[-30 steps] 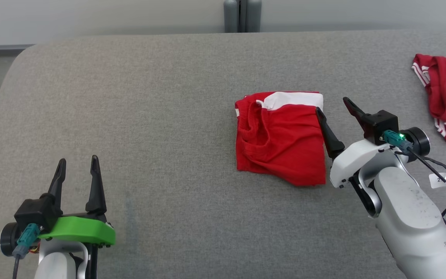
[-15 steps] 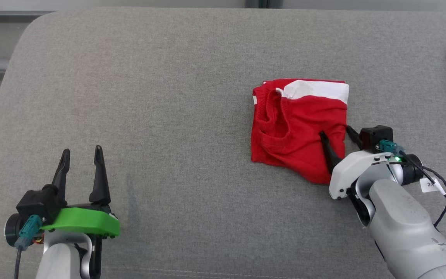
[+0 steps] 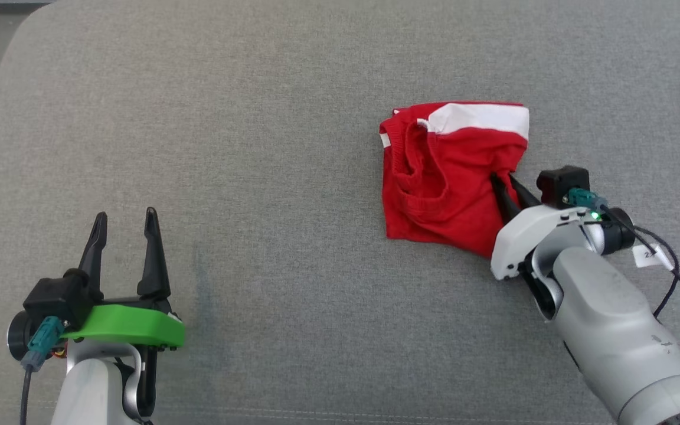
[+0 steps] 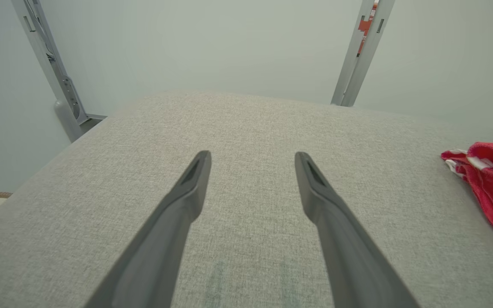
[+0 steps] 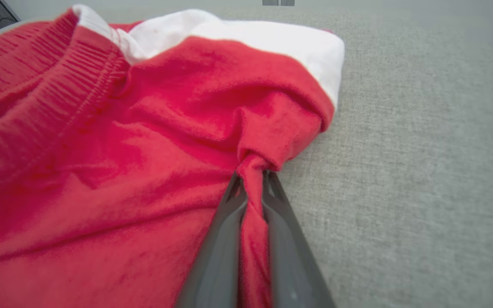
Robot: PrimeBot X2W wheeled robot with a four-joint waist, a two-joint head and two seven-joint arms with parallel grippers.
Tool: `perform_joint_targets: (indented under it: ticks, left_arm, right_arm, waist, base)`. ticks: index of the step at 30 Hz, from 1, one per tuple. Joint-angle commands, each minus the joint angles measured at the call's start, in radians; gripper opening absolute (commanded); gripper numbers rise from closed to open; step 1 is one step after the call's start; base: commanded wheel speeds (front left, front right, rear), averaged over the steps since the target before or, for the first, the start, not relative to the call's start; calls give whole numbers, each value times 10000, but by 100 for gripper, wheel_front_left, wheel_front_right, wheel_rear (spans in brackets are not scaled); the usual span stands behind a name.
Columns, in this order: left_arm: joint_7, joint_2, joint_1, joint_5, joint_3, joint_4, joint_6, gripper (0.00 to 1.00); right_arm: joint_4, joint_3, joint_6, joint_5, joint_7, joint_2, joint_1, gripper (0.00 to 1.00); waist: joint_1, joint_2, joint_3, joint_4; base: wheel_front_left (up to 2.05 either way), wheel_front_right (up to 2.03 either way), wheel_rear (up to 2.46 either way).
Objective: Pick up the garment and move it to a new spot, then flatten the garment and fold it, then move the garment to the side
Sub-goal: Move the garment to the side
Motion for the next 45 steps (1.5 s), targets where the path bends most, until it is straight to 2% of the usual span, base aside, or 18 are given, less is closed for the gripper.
perform_joint_targets:
  ticks: [1,8,17,25,30,36,44,45]
  left_arm:
    - [2,86,-242,-15,-2,-108,-32,100]
    - [2,237,-959,-90,-206,-557,-33,100]
    - [2,693,-1451,2,-135,-1242,-33,100]
    - [2,1161,-863,185,146,-2052,-33,100]
    - [8,1410,-636,227,204,-2538,-32,100]
    - [148,1576,-513,222,191,-3036,0,100]
    - [261,1686,-581,132,185,-3381,66,100]
    - [258,1691,-581,126,185,-3390,83,100]
  right_arm:
    - [-57,174,-39,-65,47,-317,-276,0]
    - [-947,1738,-33,-236,94,-1738,-1768,0]
    - [-2649,3377,-33,486,745,-4320,-2879,0]
    - [-4057,3495,-33,1358,1726,-6613,-3407,0]
    - [-4512,3595,-33,1711,2348,-7713,-3937,0]
    - [-4326,3653,-33,2101,2853,-8275,-4596,0]
    - [-3259,3767,-33,2073,3050,-8335,-4919,0]
    - [-3068,3694,-33,1995,2951,-8293,-4994,13]
  waist:
    - [0,0,385,-253]
    - [0,0,1748,-1008]
    - [0,0,2615,-1975]
    - [0,0,2919,-2653]
    - [0,0,3131,-2813]
    - [0,0,3256,-2825]
    - [0,0,3461,-2713]
    - [0,0,3488,-2710]
  base:
    - [0,0,0]
    - [0,0,0]
    - [0,0,0]
    - [0,0,0]
    - [0,0,0]
    - [0,0,0]
    - [0,0,0]
    - [0,0,0]
